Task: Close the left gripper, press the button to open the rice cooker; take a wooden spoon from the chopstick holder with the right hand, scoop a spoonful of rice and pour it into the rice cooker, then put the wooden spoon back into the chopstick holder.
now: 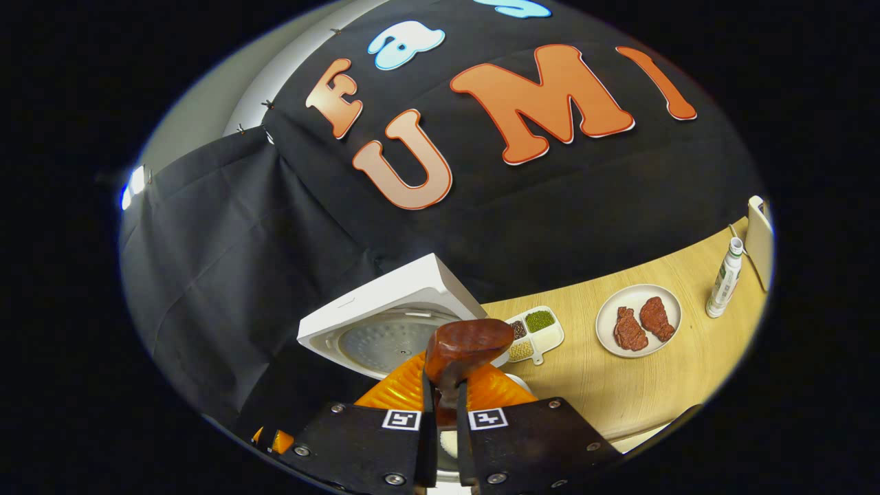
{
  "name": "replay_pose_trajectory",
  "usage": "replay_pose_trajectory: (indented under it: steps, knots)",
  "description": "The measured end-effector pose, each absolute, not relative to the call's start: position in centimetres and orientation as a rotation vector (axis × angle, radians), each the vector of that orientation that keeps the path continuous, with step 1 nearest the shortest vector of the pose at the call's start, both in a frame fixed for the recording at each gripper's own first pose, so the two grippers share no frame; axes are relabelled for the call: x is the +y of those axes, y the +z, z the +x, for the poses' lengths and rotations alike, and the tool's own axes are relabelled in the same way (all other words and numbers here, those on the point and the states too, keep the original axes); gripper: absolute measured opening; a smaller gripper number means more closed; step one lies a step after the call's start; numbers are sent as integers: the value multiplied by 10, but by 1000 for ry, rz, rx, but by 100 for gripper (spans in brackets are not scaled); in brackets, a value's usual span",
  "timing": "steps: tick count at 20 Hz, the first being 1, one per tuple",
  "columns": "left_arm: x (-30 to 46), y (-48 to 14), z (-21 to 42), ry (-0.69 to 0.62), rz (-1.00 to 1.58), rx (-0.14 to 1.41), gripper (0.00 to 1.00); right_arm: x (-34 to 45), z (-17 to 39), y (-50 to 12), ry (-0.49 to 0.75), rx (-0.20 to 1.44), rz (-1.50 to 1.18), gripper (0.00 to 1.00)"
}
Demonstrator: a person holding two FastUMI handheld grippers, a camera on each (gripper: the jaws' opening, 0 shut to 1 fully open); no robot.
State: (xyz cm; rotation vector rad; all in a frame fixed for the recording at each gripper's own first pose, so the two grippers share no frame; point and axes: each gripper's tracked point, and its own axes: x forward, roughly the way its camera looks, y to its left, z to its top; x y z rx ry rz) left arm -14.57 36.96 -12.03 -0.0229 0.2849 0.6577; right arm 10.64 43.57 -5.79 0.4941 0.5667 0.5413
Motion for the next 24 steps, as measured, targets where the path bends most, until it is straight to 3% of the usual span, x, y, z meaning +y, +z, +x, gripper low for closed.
replay_pose_trajectory:
  steps: [24]
  knots:
    - [366, -127, -140, 655, -22, 311, 99, 448, 97, 1, 643, 258, 231, 11]
